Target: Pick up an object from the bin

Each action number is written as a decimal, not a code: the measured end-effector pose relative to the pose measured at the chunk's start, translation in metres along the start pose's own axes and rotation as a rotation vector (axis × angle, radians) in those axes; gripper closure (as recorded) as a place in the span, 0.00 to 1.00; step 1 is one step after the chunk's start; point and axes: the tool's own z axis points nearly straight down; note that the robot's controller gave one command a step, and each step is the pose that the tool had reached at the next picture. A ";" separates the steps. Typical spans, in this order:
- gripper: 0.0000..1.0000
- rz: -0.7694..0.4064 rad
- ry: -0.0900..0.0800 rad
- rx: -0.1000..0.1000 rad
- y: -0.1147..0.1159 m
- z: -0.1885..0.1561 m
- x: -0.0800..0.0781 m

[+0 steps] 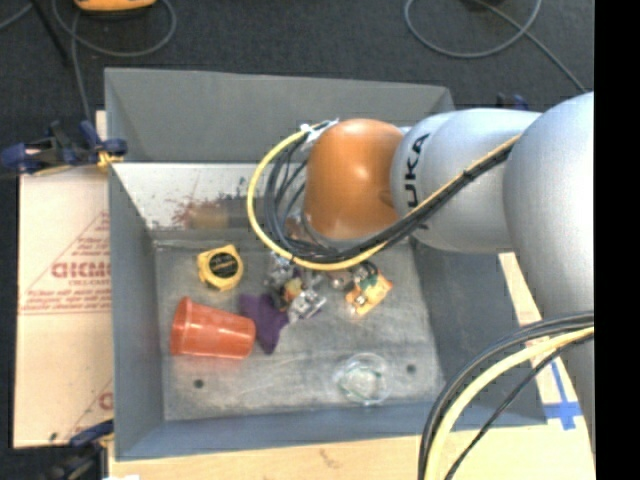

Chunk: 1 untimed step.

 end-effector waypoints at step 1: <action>1.00 0.001 -0.001 0.000 0.000 0.000 0.000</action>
Offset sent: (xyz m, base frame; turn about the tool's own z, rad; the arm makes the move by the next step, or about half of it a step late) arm 0.0065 0.0105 0.0446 0.0186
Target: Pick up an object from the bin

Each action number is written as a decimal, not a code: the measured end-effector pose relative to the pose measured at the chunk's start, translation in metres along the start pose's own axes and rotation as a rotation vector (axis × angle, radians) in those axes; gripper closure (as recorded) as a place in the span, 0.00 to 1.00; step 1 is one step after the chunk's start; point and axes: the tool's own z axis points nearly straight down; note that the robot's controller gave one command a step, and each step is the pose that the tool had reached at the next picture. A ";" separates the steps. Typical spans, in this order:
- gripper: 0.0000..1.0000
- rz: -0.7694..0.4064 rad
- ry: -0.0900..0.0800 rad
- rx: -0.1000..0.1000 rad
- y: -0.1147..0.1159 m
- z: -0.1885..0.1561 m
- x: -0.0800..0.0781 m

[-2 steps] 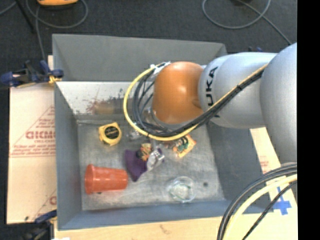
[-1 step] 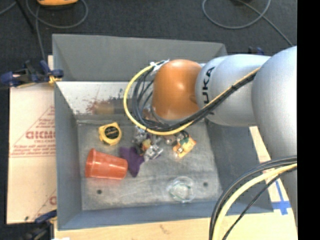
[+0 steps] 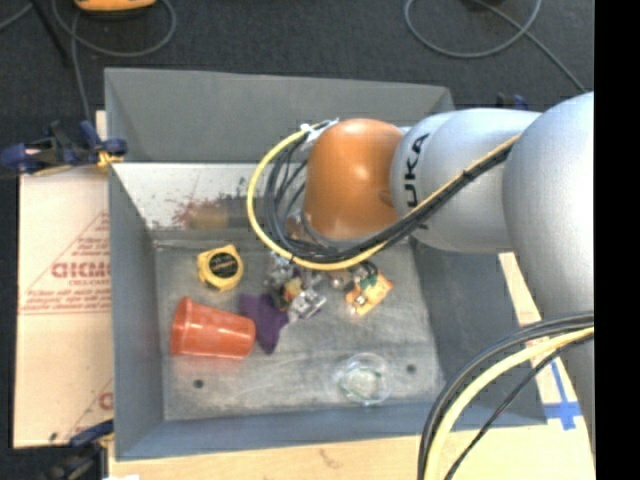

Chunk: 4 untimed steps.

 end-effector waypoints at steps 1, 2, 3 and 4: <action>1.00 0.011 -0.008 -0.001 0.003 -0.024 -0.006; 1.00 0.003 -0.006 -0.002 0.004 -0.075 0.001; 1.00 0.045 -0.010 -0.002 -0.008 -0.117 -0.003; 1.00 0.055 -0.014 0.001 -0.005 -0.140 -0.002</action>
Offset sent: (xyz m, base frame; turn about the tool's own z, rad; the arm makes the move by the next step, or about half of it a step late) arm -0.0062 0.0017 0.0918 -0.0051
